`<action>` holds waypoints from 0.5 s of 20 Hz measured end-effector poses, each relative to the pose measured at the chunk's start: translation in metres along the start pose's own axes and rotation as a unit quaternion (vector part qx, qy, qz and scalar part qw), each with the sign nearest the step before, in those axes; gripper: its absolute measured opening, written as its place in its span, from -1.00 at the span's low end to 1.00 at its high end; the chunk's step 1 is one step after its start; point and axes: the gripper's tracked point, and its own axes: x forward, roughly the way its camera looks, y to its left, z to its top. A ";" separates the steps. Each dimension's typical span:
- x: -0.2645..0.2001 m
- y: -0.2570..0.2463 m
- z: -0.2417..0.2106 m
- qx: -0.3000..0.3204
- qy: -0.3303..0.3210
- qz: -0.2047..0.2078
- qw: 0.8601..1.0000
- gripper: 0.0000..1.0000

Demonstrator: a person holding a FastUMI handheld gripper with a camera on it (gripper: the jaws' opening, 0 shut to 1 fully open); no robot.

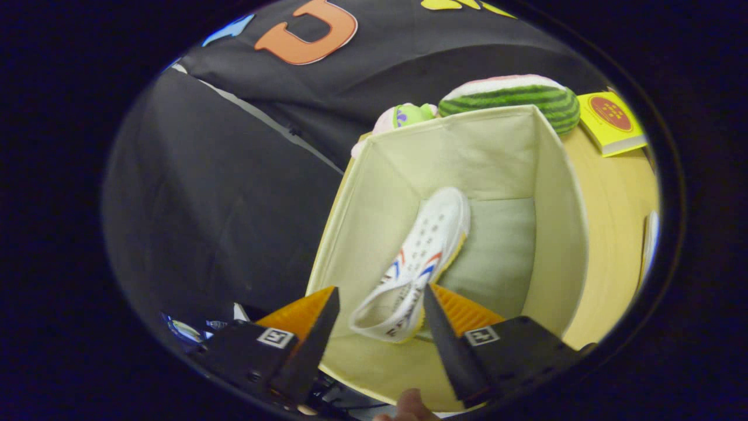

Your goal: Open the storage box then place both shoes into the box .Put the left shoe in first, then the right shoe, with the right side of both shoes facing outward in a uniform manner.

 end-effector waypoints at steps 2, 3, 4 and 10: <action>-0.019 -0.007 0.003 -0.029 -0.008 -0.025 0.999 1.00; -0.031 -0.010 0.004 -0.044 -0.012 -0.035 0.998 1.00; -0.041 -0.013 0.005 -0.057 -0.018 -0.044 0.997 1.00; -0.116 -0.048 0.006 -0.074 -0.045 -0.068 0.994 1.00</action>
